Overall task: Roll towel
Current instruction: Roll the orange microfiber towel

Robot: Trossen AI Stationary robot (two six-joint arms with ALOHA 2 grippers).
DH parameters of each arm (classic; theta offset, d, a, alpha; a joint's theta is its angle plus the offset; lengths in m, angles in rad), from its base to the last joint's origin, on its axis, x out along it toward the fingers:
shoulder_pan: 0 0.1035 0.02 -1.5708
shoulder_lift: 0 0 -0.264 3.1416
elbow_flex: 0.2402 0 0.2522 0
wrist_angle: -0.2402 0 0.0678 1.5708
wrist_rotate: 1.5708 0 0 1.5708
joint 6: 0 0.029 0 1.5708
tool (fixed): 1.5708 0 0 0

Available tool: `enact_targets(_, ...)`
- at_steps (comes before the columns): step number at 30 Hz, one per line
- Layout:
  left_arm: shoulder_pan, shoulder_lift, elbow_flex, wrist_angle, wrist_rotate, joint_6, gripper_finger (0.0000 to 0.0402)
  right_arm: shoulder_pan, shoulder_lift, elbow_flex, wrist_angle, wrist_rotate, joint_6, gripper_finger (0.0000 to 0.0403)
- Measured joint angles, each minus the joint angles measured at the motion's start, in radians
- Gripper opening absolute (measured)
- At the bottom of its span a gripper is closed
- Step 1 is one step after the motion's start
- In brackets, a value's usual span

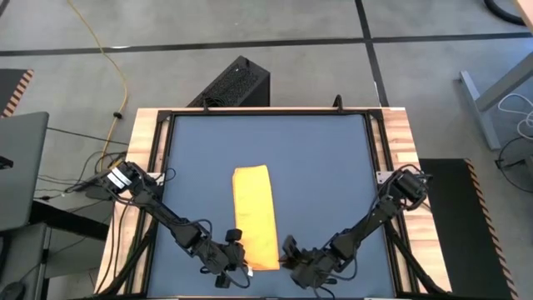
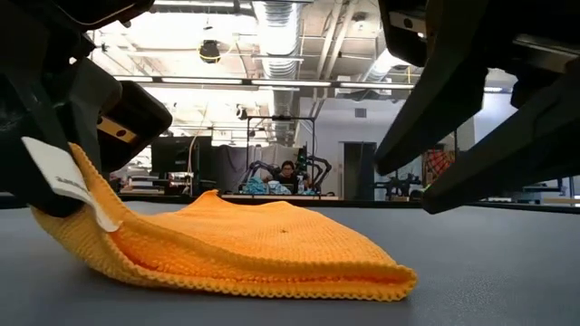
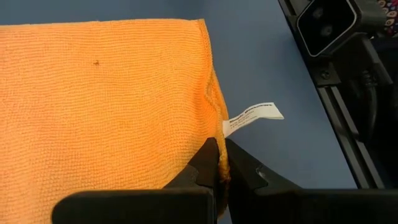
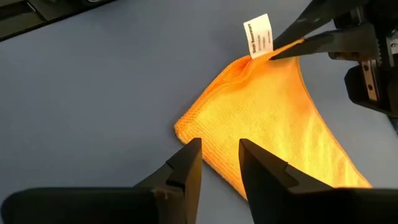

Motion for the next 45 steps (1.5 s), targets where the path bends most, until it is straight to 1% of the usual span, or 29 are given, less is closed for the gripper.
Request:
enact_targets(5, 0.0, 0.0, 0.0, 0.0, 0.0, 0.001, 0.0, -0.012, 0.0, 0.0, -0.003, -0.001, -0.003, 0.0175)
enact_targets(9, 0.0, 0.0, 0.0, 0.0, 0.0, 0.003, 0.0, -0.022, 0.004, 0.001, 0.0, -0.08, -0.01, 0.02)
enact_targets(11, 0.0, 0.0, 0.0, 0.0, 0.0, 0.004, 0.0, -0.027, 0.028, 0.002, 0.036, -0.118, -0.022, 0.0203)
enact_targets(14, 0.0, 0.0, 0.0, 0.0, 0.0, 0.004, 0.0, -0.02, 0.073, 0.002, 0.098, -0.127, -0.075, 0.0201)
enact_targets(19, 0.0, 0.0, 0.0, 0.003, 0.005, 0.004, 0.0, -0.01, 0.095, 0.005, 0.126, -0.054, -0.102, 0.0189)
enact_targets(24, 0.0, 0.0, 0.0, 0.0, 0.02, 0.004, 0.0, -0.013, 0.093, 0.005, 0.124, -0.053, -0.097, 0.0172)
enact_targets(27, 0.0, 0.0, 0.0, 0.001, 0.022, 0.013, 0.0, -0.021, 0.096, 0.005, 0.122, -0.076, -0.097, 0.0157)
enact_targets(31, -0.001, 0.0, 0.0, 0.0, 0.021, 0.015, 0.0, -0.033, 0.097, 0.004, 0.118, -0.107, -0.071, 0.0133)
enact_targets(36, -0.009, 0.0, 0.0, 0.001, 0.003, 0.015, 0.0, -0.038, 0.099, 0.003, 0.115, -0.111, -0.012, 0.0097)
enact_targets(39, -0.018, 0.0, 0.0, 0.002, 0.001, 0.015, 0.0, -0.04, 0.101, 0.002, 0.115, -0.11, 0.063, 0.007)
enact_targets(45, -0.032, 0.0, 0.0, 0.007, -0.001, -0.003, 0.0, -0.041, 0.101, 0.002, 0.112, -0.11, 0.264, 0.0014)
